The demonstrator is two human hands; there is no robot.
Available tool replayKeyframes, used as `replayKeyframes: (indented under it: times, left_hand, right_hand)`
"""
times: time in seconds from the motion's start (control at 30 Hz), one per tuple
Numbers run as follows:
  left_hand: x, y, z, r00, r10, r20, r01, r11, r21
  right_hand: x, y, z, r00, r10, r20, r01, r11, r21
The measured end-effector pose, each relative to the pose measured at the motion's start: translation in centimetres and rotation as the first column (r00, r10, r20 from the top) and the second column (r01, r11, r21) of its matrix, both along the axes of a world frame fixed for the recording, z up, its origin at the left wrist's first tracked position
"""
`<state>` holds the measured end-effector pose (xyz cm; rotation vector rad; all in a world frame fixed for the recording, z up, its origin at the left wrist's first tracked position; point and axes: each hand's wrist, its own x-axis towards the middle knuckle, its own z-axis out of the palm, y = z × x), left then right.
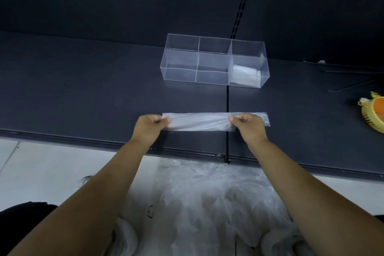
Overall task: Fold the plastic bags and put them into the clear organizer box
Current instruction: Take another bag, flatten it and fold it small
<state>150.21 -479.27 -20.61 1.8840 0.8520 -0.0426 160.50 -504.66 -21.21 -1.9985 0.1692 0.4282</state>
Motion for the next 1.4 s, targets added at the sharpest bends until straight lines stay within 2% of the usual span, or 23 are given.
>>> replayKeyframes:
  times: [0.1,0.27,0.33,0.4,0.47,0.5,0.57,0.63,0.7,0.73,0.77,0.8,0.83,0.87,0.9,0.93,1.0,1.1,1.23,1.27,1.4]
  left_hand:
    - [0.6,-0.5,-0.3,0.996,0.090,0.008,-0.090,0.992,0.087]
    - [0.9,-1.7,-0.3,0.991,0.133,0.013,-0.131,0.945,0.299]
    - [0.8,-2.3,-0.2,0.993,0.117,0.017,-0.110,0.869,0.482]
    - [0.5,-3.3,-0.3,0.996,-0.011,0.091,-0.052,0.746,0.664]
    - [0.3,-4.7,-0.9,0.950,-0.279,0.141,0.082,0.657,0.749]
    - [0.0,-5.3,-1.3,0.916,-0.391,0.087,0.195,0.627,0.754]
    - [-0.5,-5.9,-2.4,0.876,-0.466,-0.127,0.412,0.583,0.700]
    - [-1.2,-5.6,-3.6,0.845,-0.452,-0.286,0.510,0.521,0.685]
    - [-1.7,-5.4,-4.3,0.819,-0.452,-0.353,0.552,0.453,0.700]
    - [-1.7,-5.4,-4.4,0.811,-0.457,-0.365,0.561,0.431,0.707]
    - [-1.6,-5.4,-4.3,0.808,-0.458,-0.371,0.565,0.419,0.711]
    - [-1.6,-5.3,-4.3,0.806,-0.457,-0.376,0.567,0.414,0.712]
    - [-1.6,-5.3,-4.3,0.803,-0.456,-0.383,0.572,0.410,0.711]
    - [-1.6,-5.3,-4.3,0.797,-0.460,-0.391,0.580,0.401,0.709]
    - [-1.7,-5.3,-4.2,0.791,-0.468,-0.395,0.588,0.398,0.704]
    - [-1.8,-5.2,-4.2,0.787,-0.477,-0.391,0.591,0.403,0.698]
    - [-1.8,-5.1,-4.2,0.790,-0.488,-0.371,0.585,0.415,0.697]
    - [-1.8,-5.2,-4.1,0.797,-0.485,-0.360,0.568,0.399,0.720]
    - [-1.7,-5.1,-4.2,0.801,-0.482,-0.355,0.559,0.391,0.732]
    - [-1.7,-5.1,-4.2,0.803,-0.479,-0.355,0.556,0.387,0.735]
    - [-1.7,-5.2,-4.3,0.805,-0.477,-0.354,0.554,0.387,0.737]
  right_hand:
    - [0.4,1.0,-0.3,0.993,-0.110,0.033,0.113,0.988,-0.108]
    - [0.7,2.1,0.0,0.990,-0.131,0.042,0.138,0.955,-0.264]
    - [0.8,2.4,0.2,0.992,-0.128,0.022,0.129,0.943,-0.306]
    - [0.9,2.6,0.3,0.993,-0.121,0.005,0.116,0.936,-0.331]
    - [0.9,2.7,0.5,0.994,-0.111,0.006,0.106,0.932,-0.348]
    - [0.9,2.8,0.5,0.994,-0.105,0.009,0.102,0.929,-0.355]
    - [0.8,2.9,0.8,0.995,-0.099,0.008,0.095,0.924,-0.370]
    - [0.7,3.1,0.9,0.994,-0.113,0.006,0.106,0.910,-0.400]
    - [-0.1,3.5,0.9,0.985,-0.101,0.141,0.161,0.834,-0.528]
    - [-0.8,3.8,0.9,0.961,-0.031,0.275,0.186,0.807,-0.561]
    - [-1.6,4.4,0.8,0.904,0.086,0.419,0.171,0.825,-0.538]
    - [-2.5,5.1,0.7,0.829,0.234,0.508,0.063,0.864,-0.500]
    - [-3.4,5.9,0.4,0.752,0.395,0.528,-0.120,0.870,-0.479]
    - [-4.2,6.6,-0.1,0.680,0.552,0.482,-0.311,0.813,-0.493]
    - [-5.0,7.0,-0.7,0.617,0.685,0.388,-0.455,0.713,-0.534]
    - [-5.5,6.9,-1.4,0.567,0.770,0.293,-0.526,0.612,-0.591]
    - [-5.4,5.7,-2.9,0.530,0.829,0.180,-0.521,0.486,-0.702]
    - [-3.8,2.4,-3.6,0.553,0.824,0.120,-0.456,0.420,-0.784]
    - [-1.2,-3.4,-3.4,0.691,0.721,0.050,-0.396,0.435,-0.809]
    - [-0.6,-4.7,-3.2,0.728,0.683,0.061,-0.379,0.475,-0.794]
    - [2.1,-7.2,-1.6,0.877,0.427,0.221,-0.214,0.759,-0.615]
